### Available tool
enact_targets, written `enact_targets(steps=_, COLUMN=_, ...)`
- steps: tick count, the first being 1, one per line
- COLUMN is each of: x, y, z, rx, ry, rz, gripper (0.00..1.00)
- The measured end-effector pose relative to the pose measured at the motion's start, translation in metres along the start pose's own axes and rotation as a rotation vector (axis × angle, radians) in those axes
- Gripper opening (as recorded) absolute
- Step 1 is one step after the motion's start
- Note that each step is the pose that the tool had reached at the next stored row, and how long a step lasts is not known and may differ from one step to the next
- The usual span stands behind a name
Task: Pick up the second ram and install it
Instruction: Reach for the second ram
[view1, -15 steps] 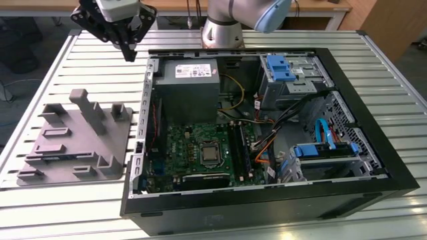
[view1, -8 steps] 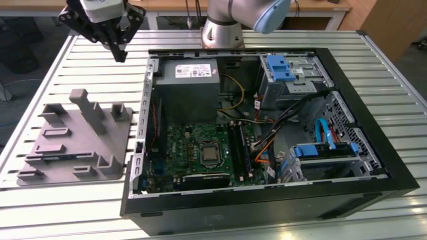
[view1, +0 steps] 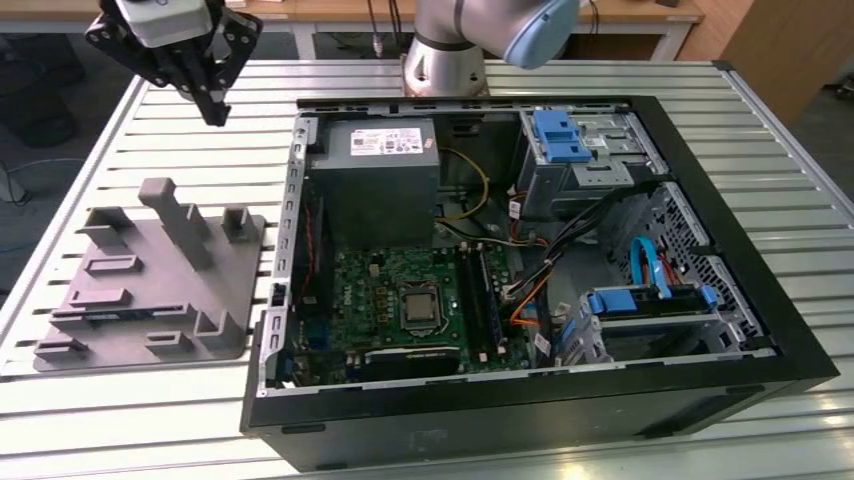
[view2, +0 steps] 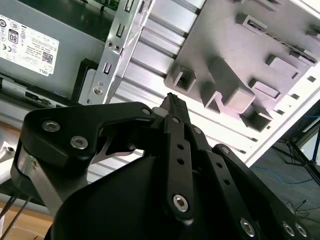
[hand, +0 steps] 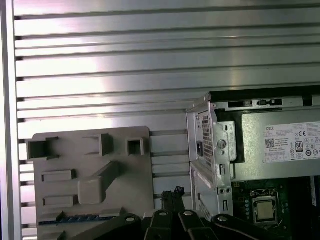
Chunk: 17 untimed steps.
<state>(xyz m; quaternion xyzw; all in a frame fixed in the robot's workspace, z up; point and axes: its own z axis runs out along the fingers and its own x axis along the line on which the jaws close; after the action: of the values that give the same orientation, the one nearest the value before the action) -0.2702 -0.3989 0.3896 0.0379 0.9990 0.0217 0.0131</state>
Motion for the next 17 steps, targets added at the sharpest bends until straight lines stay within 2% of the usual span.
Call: enact_targets(steps=17, x=0.0410, y=-0.0034, z=0.0057, rx=0.0000, ry=0.0000, rz=0.000, gripper=0.10)
